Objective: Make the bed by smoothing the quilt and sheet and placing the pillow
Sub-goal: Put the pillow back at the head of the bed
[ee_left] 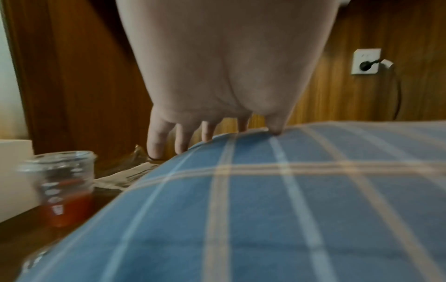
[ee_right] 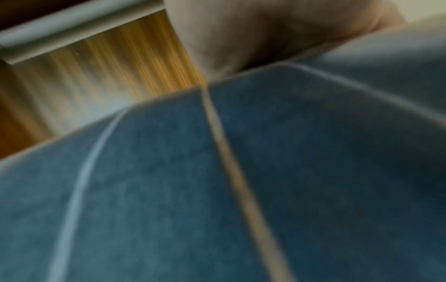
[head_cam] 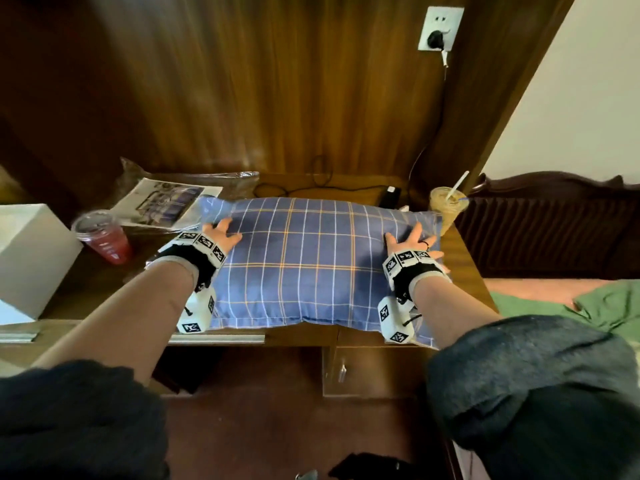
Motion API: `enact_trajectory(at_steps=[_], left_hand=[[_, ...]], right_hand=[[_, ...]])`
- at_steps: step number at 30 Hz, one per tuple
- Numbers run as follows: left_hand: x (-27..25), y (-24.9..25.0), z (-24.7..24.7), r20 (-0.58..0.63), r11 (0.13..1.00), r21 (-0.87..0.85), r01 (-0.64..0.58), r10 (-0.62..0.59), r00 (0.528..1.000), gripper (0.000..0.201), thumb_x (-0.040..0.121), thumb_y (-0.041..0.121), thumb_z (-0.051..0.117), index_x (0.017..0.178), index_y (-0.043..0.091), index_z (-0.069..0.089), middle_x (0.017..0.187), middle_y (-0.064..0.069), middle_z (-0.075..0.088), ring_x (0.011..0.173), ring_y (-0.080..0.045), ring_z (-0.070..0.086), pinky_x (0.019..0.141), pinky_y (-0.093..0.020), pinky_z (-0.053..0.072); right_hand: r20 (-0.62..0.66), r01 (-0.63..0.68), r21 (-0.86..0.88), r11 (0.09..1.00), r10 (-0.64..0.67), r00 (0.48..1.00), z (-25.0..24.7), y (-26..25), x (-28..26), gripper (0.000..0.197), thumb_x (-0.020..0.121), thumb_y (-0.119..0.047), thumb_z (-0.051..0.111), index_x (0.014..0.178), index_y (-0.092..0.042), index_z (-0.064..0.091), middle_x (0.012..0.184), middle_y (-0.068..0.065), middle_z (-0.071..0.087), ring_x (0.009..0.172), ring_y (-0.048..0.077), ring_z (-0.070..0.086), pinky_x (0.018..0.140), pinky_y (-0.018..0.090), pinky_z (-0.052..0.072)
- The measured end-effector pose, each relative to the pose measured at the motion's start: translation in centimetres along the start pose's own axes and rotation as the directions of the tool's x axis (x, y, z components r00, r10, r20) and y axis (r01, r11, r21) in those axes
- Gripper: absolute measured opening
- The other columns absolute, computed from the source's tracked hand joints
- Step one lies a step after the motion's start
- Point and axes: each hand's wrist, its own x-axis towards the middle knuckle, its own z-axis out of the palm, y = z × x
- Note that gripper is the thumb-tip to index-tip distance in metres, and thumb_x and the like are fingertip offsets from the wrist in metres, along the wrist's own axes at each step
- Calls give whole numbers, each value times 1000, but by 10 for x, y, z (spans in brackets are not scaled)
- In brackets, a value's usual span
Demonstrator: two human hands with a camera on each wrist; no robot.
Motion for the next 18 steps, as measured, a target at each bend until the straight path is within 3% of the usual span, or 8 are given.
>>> enact_trajectory(at_steps=[3, 5, 7, 10, 12, 14, 16, 18], left_hand=[[22, -32, 6, 39, 998, -54, 34, -32, 999, 89, 79, 66, 53, 150, 33, 9, 154, -22, 20, 136, -44, 34, 113, -49, 31], [42, -49, 15, 75, 992, -83, 100, -94, 993, 124, 50, 87, 57, 148, 38, -2, 156, -17, 21, 137, -41, 34, 111, -51, 32], [41, -50, 19, 109, 977, -165, 136, -119, 987, 143, 34, 86, 64, 148, 36, -7, 159, -11, 14, 142, -39, 25, 113, -55, 27], [26, -47, 26, 119, 935, -289, 204, -176, 977, 129, 62, 58, 76, 150, 25, -14, 160, -11, 6, 145, -38, 17, 116, -56, 20], [22, -48, 33, 108, 911, -343, 228, -203, 973, 134, 61, 53, 80, 150, 21, -15, 157, -18, 16, 141, -41, 26, 113, -57, 26], [14, -45, 32, 62, 906, -355, 232, -225, 972, 140, 53, 57, 82, 151, 15, -8, 151, -25, 29, 134, -44, 37, 107, -58, 34], [-9, -34, 19, -63, 891, -426, 159, -205, 977, 116, 62, 51, 81, 145, 1, 18, 143, -26, 40, 129, -42, 44, 105, -52, 39], [-34, -24, 7, -271, 863, -505, 20, -181, 945, 80, 78, 45, 70, 133, -2, 35, 133, -26, 51, 122, -41, 51, 100, -47, 42]], right_hand=[[-1, -174, 123, 977, 176, 984, 6, 5, -5, 98, 79, -72, 45, 149, -33, -11, 159, 15, -6, 144, 45, 3, 109, 69, 14], [3, -236, 212, 948, 241, 971, 14, 11, -4, 112, 70, -75, 54, 149, -30, -11, 157, 18, 11, 141, 43, 18, 110, 65, 21], [-29, -236, 284, 929, 255, 967, 21, 17, -2, 114, 64, -75, 61, 149, -20, 10, 149, 17, 33, 135, 39, 34, 109, 57, 30], [-14, -198, 306, 931, 212, 977, 17, 26, -8, 97, 56, -78, 63, 123, -8, 52, 119, 13, 62, 115, 34, 56, 99, 45, 45], [12, -157, 393, 906, 166, 986, 13, 31, -13, 77, 67, -66, 68, 115, -6, 57, 106, 13, 64, 108, 33, 61, 93, 36, 48], [-15, -100, 477, 873, 122, 992, 8, 35, -20, 61, 80, -49, 67, 118, -4, 53, 119, 16, 62, 113, 35, 59, 92, 37, 46], [-95, -21, 511, 859, 81, 992, 5, 39, -28, 50, 86, -44, 61, 117, -6, 54, 124, 18, 60, 114, 36, 58, 95, 40, 47], [-200, 62, 514, 855, 49, 979, 0, 46, -40, 42, 92, -43, 51, 112, -7, 57, 120, 18, 63, 111, 37, 59, 93, 41, 48]])
